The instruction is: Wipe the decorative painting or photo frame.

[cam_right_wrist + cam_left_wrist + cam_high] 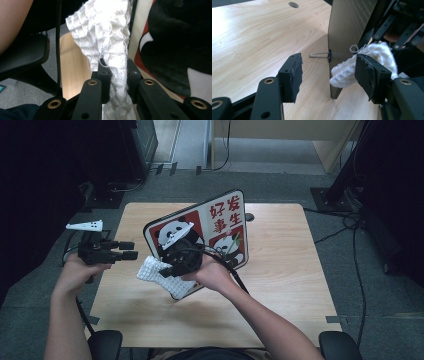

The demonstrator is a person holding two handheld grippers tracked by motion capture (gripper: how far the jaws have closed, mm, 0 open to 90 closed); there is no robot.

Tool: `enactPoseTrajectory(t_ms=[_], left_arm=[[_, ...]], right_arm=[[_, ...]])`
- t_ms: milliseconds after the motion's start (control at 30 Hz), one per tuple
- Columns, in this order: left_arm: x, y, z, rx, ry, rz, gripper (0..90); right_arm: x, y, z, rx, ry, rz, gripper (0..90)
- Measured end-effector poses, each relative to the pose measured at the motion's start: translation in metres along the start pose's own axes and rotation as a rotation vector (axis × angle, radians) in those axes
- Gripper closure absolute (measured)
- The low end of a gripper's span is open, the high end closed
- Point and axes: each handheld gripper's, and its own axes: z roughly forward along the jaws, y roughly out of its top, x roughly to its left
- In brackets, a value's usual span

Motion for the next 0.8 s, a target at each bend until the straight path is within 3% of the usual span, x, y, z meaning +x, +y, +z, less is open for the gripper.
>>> enactPoseTrajectory(t_ms=[800], left_arm=[[-0.012, 0.01, 0.006, -0.006, -0.031, 0.015, 48.1]], right_arm=[[-0.008, -0.034, 0.024, 0.016, 0.017, 0.042, 79.8]])
